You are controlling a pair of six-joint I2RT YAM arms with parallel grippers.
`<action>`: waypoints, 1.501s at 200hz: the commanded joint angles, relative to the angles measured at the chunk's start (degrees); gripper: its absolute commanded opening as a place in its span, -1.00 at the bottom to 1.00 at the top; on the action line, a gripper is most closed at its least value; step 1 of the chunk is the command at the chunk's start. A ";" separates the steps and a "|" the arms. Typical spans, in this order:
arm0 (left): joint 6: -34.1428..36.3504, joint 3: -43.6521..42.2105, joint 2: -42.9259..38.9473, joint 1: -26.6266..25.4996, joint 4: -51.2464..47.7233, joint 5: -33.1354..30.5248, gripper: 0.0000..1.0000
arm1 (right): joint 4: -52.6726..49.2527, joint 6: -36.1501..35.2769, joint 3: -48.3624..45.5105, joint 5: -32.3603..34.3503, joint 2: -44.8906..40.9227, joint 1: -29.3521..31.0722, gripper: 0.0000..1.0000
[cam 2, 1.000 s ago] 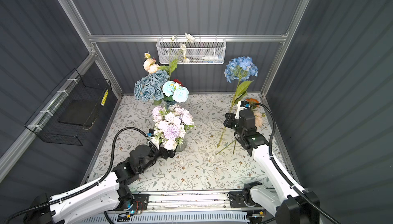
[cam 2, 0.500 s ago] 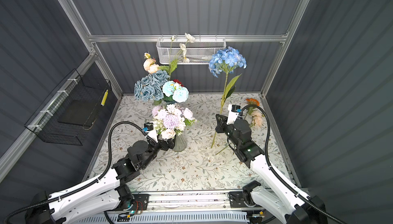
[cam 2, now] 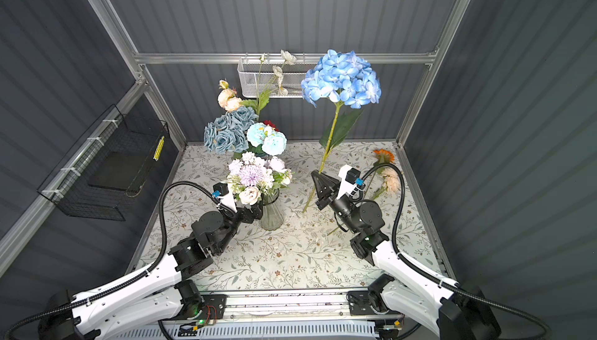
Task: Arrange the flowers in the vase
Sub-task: 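Lift the blue hydrangea upright and carry it toward the clear vase, then lower the blue hydrangea stem into the clear vase with the right gripper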
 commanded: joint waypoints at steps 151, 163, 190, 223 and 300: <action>1.26 1.61 -1.63 0.04 -0.50 -4.74 0.99 | 26.00 -7.32 13.70 -7.51 24.99 9.13 -0.99; 1.23 1.49 -1.63 0.05 -0.50 -4.70 0.99 | 26.01 -7.82 13.27 -7.32 26.12 9.16 -0.98; 1.16 1.45 -1.78 0.15 -0.60 -4.82 0.99 | 26.00 -8.54 12.01 -6.74 28.90 9.16 -0.97; 1.11 1.36 -1.98 0.20 -0.85 -5.17 0.99 | 26.01 -8.14 9.87 -6.29 31.82 9.25 -0.97; 0.65 1.97 -0.03 0.16 -0.37 -4.44 0.99 | 26.00 -10.58 5.08 -5.29 36.34 10.48 -0.93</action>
